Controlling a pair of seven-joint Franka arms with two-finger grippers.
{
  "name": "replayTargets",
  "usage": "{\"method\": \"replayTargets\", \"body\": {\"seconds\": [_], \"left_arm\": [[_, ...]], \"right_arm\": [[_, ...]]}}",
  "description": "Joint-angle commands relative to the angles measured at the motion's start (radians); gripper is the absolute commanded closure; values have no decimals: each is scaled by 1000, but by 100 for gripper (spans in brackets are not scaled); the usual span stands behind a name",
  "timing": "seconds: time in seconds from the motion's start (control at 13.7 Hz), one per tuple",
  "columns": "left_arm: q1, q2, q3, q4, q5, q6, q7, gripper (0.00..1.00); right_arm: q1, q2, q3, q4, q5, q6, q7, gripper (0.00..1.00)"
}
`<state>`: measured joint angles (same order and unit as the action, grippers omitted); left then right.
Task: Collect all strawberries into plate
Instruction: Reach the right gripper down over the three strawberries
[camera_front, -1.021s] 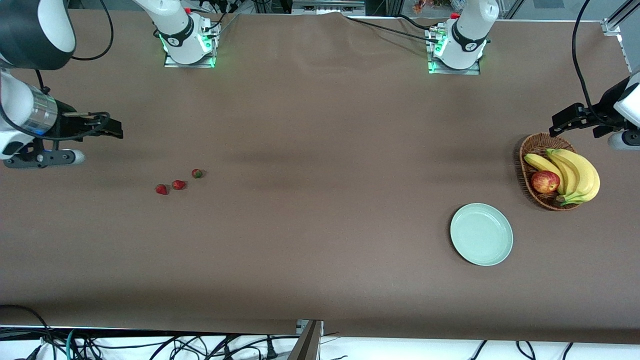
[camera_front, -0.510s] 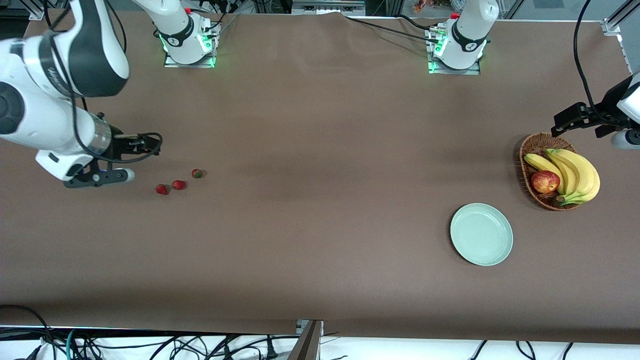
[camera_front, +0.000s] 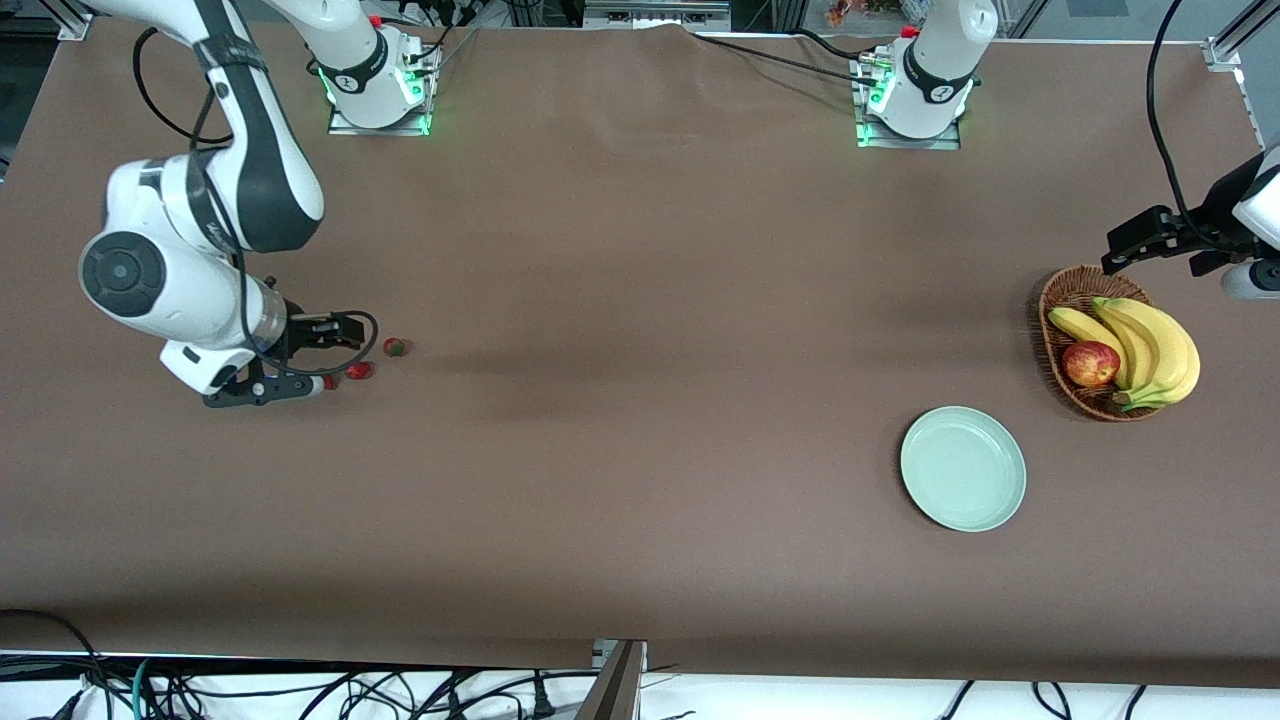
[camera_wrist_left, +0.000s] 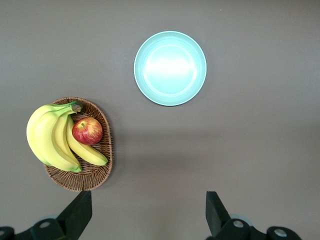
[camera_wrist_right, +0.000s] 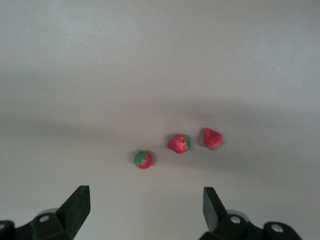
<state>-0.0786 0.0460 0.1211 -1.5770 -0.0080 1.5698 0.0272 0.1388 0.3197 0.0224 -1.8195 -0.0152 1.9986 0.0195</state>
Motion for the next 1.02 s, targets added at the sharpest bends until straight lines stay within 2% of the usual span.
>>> {"method": "replayTargets", "body": {"seconds": [0.0,0.44,0.95], "left_arm": [[0,14,0,31,17,-13,11,0],[2,12,0,31,19,-14,13,0],[2,12,2,32,19,-16,13,0]], "right_arm": [[10,4,1,-62,0,63,14,0],[39,25,1,-224,0,233,65,0],[39,74,1,-257,0,275,65,0]]}}
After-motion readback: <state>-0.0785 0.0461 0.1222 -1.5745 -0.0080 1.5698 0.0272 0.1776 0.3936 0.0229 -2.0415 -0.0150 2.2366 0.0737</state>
